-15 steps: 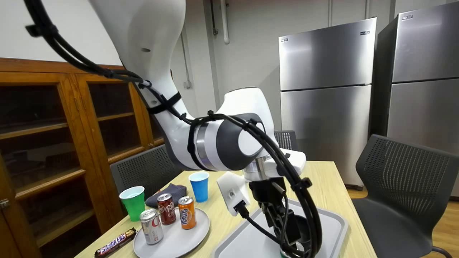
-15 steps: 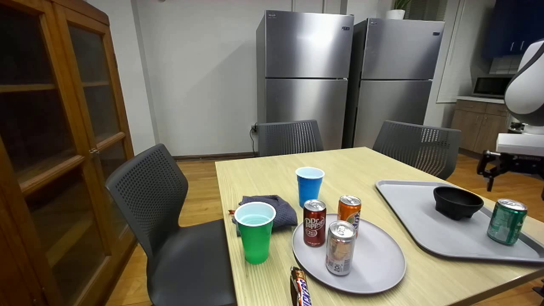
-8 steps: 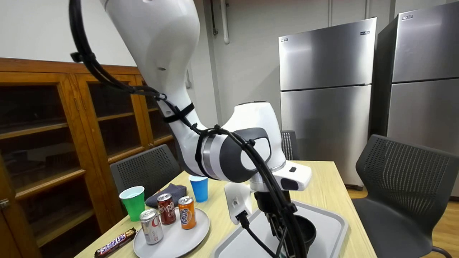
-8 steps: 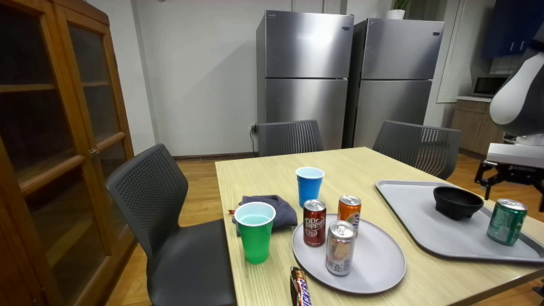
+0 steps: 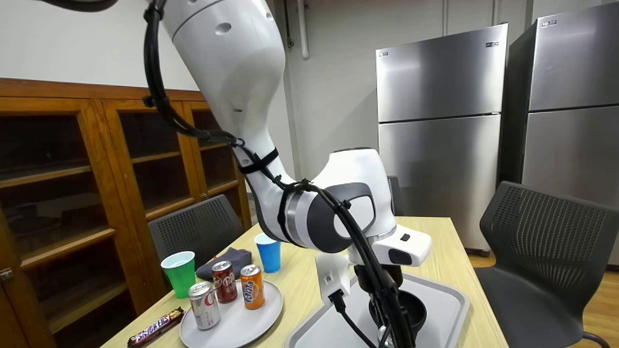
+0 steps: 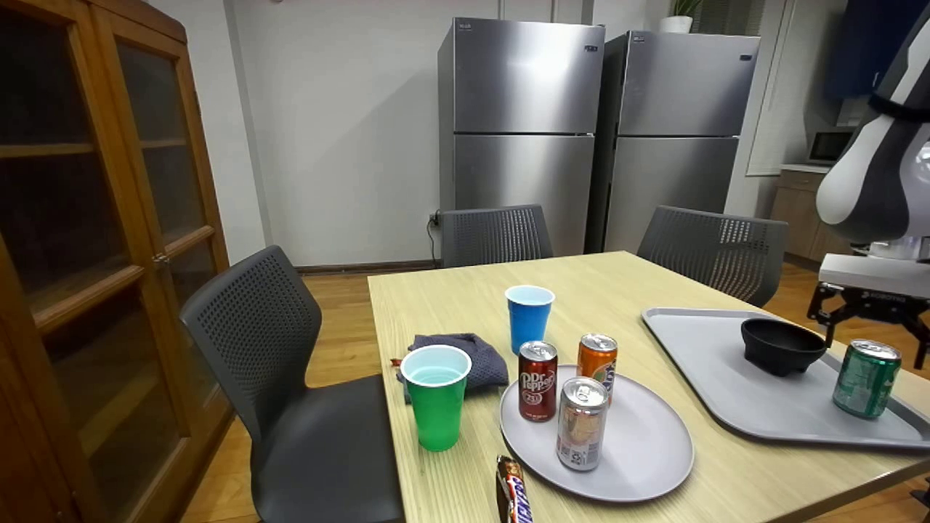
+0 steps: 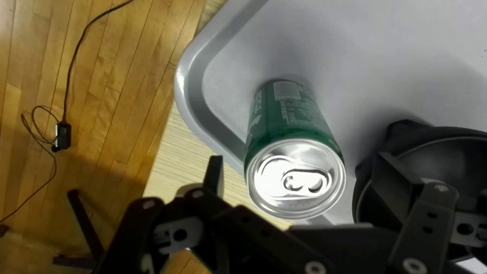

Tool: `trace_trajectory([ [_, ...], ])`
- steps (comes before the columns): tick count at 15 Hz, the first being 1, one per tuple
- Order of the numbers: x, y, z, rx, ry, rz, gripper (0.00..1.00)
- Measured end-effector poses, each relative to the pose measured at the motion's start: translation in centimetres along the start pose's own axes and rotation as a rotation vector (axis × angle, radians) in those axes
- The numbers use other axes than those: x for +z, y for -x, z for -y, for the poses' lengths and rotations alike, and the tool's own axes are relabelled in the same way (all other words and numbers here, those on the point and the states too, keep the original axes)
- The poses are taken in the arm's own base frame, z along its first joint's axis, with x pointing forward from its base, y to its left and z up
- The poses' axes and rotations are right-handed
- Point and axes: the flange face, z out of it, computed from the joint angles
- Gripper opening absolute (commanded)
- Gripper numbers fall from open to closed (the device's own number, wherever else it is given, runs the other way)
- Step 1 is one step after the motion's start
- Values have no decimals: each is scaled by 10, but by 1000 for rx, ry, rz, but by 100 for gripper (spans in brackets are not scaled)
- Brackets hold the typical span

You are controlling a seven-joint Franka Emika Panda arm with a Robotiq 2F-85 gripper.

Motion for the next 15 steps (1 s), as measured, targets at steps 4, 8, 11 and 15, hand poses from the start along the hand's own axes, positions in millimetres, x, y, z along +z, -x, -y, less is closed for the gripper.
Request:
trace_trajectory([
  [4, 7, -4, 2, 9, 8, 2, 66],
  [8, 10, -7, 3, 11, 14, 0, 38],
  [11, 8, -9, 3, 9, 18, -9, 38],
  [15, 0, -13, 9, -5, 23, -34, 38],
])
